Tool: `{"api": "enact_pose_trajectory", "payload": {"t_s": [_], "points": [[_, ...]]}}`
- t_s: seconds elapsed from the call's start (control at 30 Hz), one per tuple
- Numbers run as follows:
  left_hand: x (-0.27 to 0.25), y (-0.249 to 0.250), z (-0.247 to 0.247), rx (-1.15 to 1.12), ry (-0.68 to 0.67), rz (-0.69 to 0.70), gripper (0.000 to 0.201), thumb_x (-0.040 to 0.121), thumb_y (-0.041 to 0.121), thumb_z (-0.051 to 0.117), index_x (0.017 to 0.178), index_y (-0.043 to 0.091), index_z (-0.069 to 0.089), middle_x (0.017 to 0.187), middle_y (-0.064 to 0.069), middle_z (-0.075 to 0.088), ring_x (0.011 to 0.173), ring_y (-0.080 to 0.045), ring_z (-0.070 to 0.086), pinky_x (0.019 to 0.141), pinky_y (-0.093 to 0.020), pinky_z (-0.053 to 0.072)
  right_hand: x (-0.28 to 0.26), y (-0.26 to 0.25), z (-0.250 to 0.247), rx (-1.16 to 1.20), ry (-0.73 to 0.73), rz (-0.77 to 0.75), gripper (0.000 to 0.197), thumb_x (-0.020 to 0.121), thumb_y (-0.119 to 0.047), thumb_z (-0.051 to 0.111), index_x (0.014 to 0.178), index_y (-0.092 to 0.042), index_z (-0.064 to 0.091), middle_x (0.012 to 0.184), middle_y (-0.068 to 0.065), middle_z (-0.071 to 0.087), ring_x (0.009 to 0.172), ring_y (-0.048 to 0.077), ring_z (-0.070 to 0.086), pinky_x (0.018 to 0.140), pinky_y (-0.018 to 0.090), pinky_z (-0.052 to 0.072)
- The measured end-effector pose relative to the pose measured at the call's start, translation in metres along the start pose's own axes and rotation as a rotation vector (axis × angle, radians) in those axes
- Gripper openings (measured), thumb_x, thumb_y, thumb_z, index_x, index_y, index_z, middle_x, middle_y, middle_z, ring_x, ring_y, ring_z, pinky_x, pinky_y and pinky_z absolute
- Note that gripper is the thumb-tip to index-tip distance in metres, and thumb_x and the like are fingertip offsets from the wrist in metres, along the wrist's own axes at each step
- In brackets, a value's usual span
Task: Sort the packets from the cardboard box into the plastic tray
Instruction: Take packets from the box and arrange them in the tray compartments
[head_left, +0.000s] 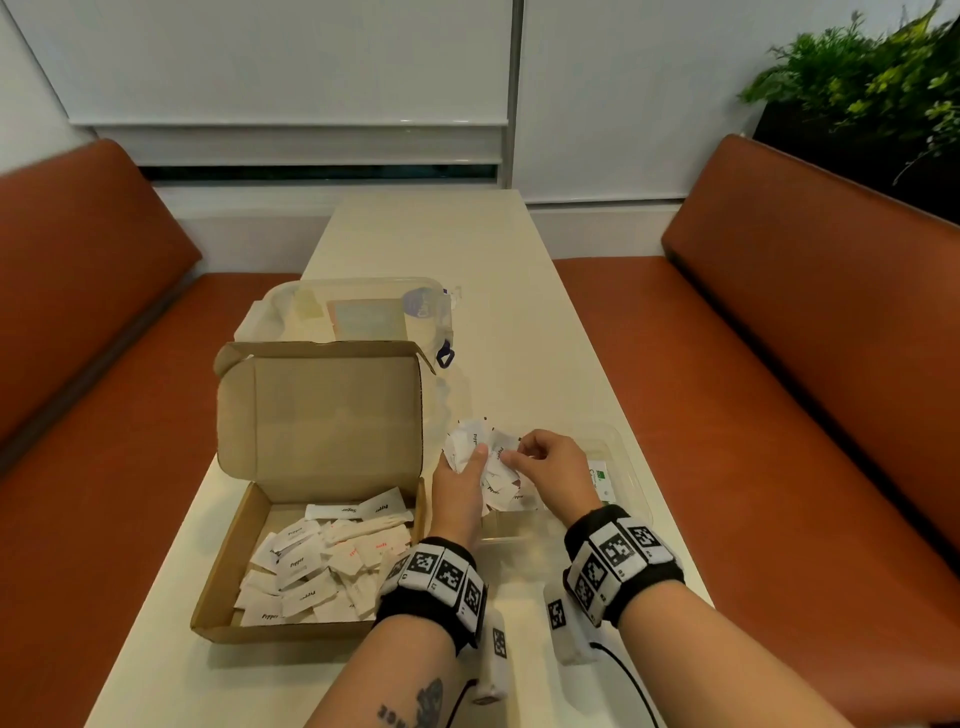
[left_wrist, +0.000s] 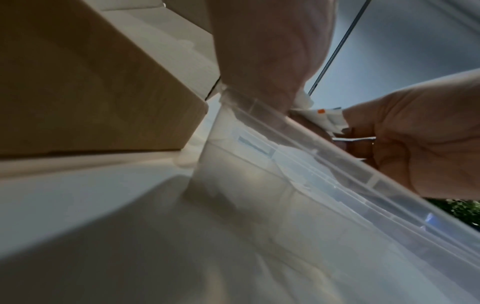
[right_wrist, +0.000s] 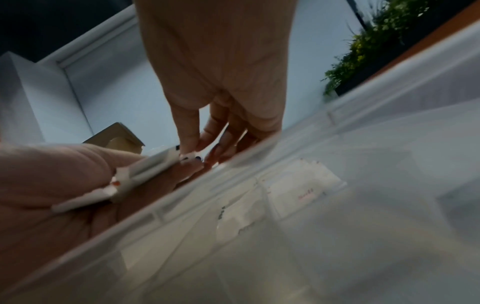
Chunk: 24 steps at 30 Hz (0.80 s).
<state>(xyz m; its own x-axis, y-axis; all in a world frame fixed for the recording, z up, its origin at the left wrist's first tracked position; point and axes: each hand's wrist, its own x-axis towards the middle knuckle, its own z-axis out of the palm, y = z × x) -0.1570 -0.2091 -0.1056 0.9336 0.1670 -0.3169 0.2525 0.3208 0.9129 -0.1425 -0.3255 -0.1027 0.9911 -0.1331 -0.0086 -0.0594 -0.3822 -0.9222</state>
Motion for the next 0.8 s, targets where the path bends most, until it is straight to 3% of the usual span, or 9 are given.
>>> {"api": "enact_pose_trajectory", "payload": {"t_s": [0.13, 0.23, 0.3, 0.37, 0.43, 0.53, 0.63, 0.8], "points": [[0.005, -0.002, -0.002, 0.133, 0.083, 0.122, 0.029, 0.095, 0.022, 0.055, 0.122, 0.011, 0.057, 0.108, -0.009, 0.068, 0.092, -0.021, 0.067, 0.075, -0.024, 0.056, 0.005, -0.007, -0.006, 0.059, 0.094, 0.015, 0.017, 0.084, -0.015, 0.066, 0.072, -0.019, 0.055, 0.070, 0.002, 0.061, 0.065, 0.015, 0.053, 0.067, 0.028, 0.047], [0.007, -0.001, -0.004, 0.133, 0.159, 0.134, 0.029, 0.095, 0.031, 0.054, 0.121, 0.018, 0.056, 0.108, -0.006, 0.068, 0.097, -0.025, 0.065, 0.090, -0.042, 0.053, 0.006, -0.004, -0.012, -0.058, 0.094, -0.028, 0.007, 0.088, -0.018, 0.064, 0.081, -0.017, 0.064, 0.070, -0.003, 0.063, 0.062, 0.008, 0.053, 0.060, 0.019, 0.042], [0.008, -0.001, -0.005, 0.140, 0.188, 0.130, 0.032, 0.095, 0.036, 0.053, 0.123, 0.021, 0.055, 0.108, -0.003, 0.068, 0.099, -0.025, 0.065, 0.092, -0.046, 0.051, 0.005, 0.001, -0.013, -0.197, 0.011, -0.027, 0.010, 0.088, -0.020, 0.065, 0.088, -0.014, 0.071, 0.075, -0.005, 0.065, 0.067, 0.007, 0.056, 0.065, 0.017, 0.041], [0.009, -0.003, -0.005, 0.137, 0.195, 0.140, 0.032, 0.095, 0.036, 0.053, 0.123, 0.022, 0.056, 0.109, -0.004, 0.069, 0.096, -0.023, 0.066, 0.088, -0.044, 0.054, 0.003, 0.008, -0.013, -0.360, -0.087, -0.014, 0.013, 0.087, -0.019, 0.065, 0.095, -0.011, 0.073, 0.084, -0.002, 0.068, 0.079, 0.012, 0.061, 0.072, 0.020, 0.044], [0.009, -0.004, -0.004, 0.144, 0.203, 0.147, 0.029, 0.095, 0.036, 0.053, 0.121, 0.023, 0.056, 0.107, -0.005, 0.069, 0.090, -0.021, 0.068, 0.083, -0.041, 0.056, 0.001, 0.013, -0.011, -0.496, -0.130, -0.028, 0.010, 0.084, -0.017, 0.068, 0.093, -0.014, 0.071, 0.083, -0.002, 0.066, 0.080, 0.014, 0.060, 0.069, 0.020, 0.041], [0.009, -0.003, -0.002, 0.128, 0.209, 0.132, 0.029, 0.095, 0.033, 0.053, 0.123, 0.023, 0.054, 0.109, -0.005, 0.068, 0.095, -0.025, 0.067, 0.087, -0.045, 0.055, 0.001, 0.014, -0.011, -0.589, -0.164, -0.085, 0.006, 0.083, -0.021, 0.069, 0.086, -0.016, 0.071, 0.085, -0.002, 0.069, 0.082, 0.011, 0.055, 0.070, 0.018, 0.038], [0.008, -0.003, -0.001, 0.154, 0.220, 0.132, 0.031, 0.096, 0.032, 0.052, 0.124, 0.020, 0.054, 0.110, -0.007, 0.068, 0.096, -0.026, 0.066, 0.087, -0.045, 0.054, 0.004, 0.013, -0.011, -0.725, -0.214, -0.141, 0.012, 0.086, -0.028, 0.066, 0.092, -0.021, 0.074, 0.091, -0.001, 0.067, 0.089, 0.010, 0.040, 0.075, 0.021, 0.032], [0.008, -0.004, 0.000, 0.124, 0.217, 0.146, 0.028, 0.097, 0.027, 0.052, 0.123, 0.018, 0.053, 0.111, -0.009, 0.066, 0.098, -0.028, 0.065, 0.088, -0.044, 0.054, 0.003, 0.016, -0.007, -0.853, -0.257, -0.218, 0.018, 0.089, -0.031, 0.062, 0.100, -0.024, 0.073, 0.098, 0.000, 0.063, 0.101, 0.017, 0.043, 0.077, 0.022, 0.031]]}}
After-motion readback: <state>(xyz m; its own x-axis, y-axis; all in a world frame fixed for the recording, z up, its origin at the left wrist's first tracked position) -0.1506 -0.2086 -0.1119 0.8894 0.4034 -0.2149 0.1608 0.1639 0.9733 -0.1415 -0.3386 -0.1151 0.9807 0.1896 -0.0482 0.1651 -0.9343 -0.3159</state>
